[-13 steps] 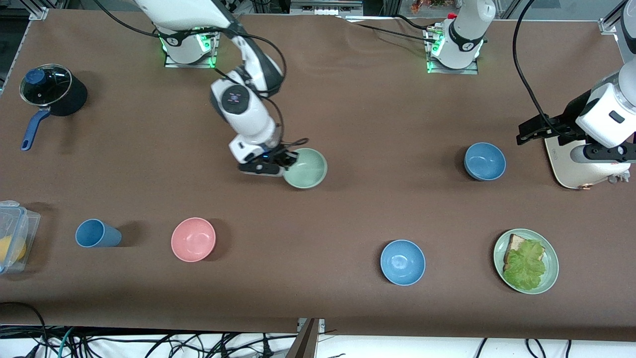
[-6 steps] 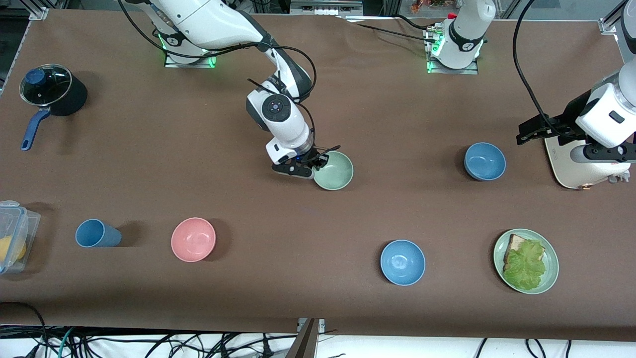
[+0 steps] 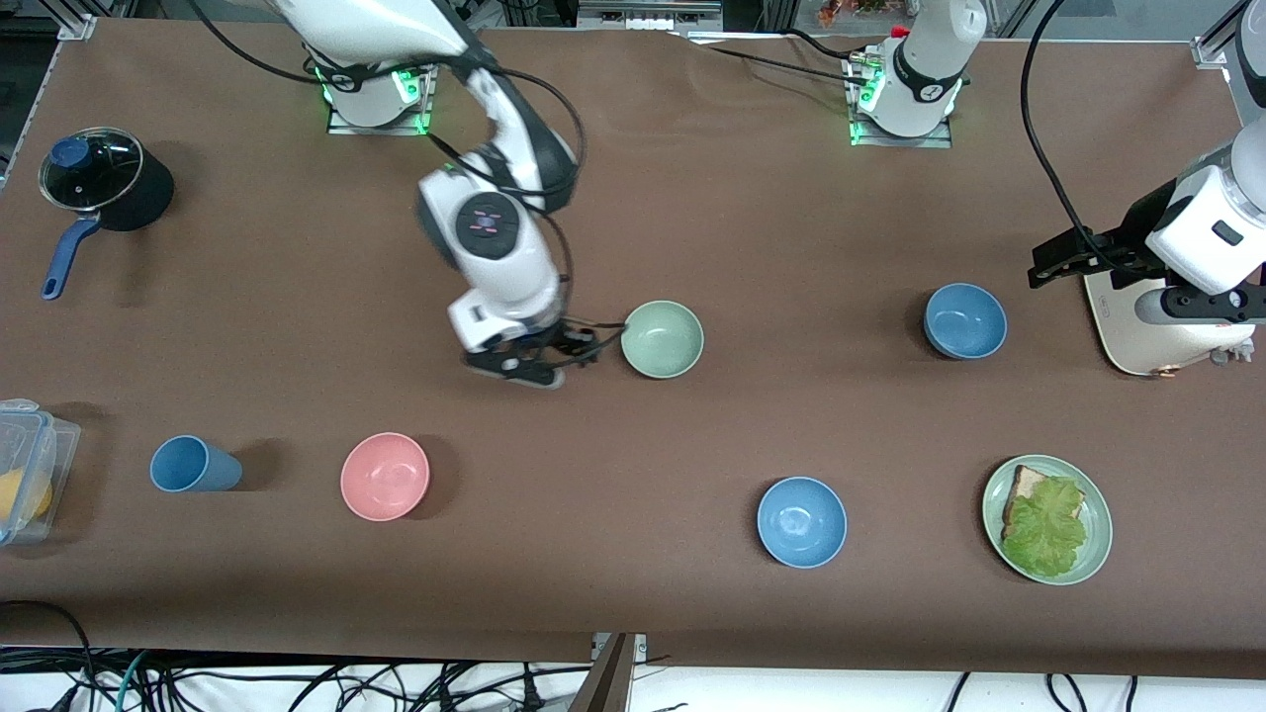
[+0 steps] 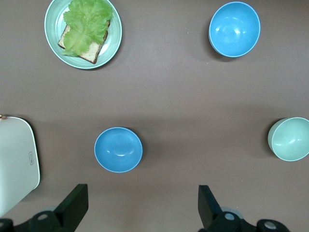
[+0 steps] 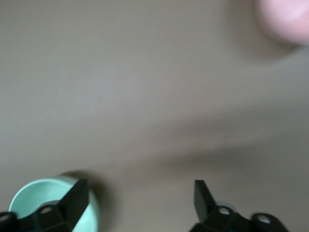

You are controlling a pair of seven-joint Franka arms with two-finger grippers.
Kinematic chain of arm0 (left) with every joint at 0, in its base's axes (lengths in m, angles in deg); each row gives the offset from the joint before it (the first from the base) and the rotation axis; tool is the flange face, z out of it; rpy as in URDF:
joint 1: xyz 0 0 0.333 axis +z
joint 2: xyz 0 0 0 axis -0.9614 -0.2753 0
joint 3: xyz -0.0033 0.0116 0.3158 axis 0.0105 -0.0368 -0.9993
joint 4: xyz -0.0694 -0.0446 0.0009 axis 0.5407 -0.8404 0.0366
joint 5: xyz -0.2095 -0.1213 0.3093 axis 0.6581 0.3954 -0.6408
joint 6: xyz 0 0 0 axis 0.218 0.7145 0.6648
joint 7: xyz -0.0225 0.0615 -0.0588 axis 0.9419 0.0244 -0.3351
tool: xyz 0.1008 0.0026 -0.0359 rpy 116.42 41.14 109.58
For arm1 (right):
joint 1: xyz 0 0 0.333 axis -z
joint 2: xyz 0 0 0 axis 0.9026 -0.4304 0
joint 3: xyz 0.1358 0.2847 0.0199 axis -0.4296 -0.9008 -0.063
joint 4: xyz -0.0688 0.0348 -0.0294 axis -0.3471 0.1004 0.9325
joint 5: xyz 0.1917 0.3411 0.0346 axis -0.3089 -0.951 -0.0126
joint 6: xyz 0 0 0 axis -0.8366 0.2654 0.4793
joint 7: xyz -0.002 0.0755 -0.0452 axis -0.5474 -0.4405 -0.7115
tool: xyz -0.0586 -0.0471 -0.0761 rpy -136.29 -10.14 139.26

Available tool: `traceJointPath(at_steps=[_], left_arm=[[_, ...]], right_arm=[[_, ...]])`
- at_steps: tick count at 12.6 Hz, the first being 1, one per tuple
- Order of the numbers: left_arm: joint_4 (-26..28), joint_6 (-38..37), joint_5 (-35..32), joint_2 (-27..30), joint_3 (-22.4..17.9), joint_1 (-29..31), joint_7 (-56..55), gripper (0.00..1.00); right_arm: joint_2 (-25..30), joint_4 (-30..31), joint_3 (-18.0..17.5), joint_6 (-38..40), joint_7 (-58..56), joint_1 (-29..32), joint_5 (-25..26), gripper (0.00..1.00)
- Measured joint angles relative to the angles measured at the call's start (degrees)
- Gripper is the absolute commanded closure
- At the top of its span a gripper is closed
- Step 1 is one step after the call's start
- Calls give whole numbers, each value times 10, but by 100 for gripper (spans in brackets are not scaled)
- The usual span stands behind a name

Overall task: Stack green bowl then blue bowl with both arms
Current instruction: 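Release the green bowl and draw the right gripper back to rest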

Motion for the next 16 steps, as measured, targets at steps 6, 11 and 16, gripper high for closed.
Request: traceJointPath(at_steps=[6, 11, 16], left_arm=[[0, -1, 0, -3, -1, 1, 0, 0], [5, -6, 0, -25, -4, 8, 12, 0], [89, 20, 1, -47, -10, 60, 152, 0]], right_arm=[[115, 16, 94, 125, -232, 69, -60, 1], [200, 36, 114, 233, -280, 108, -61, 1], [222, 38, 15, 257, -380, 266, -43, 1]])
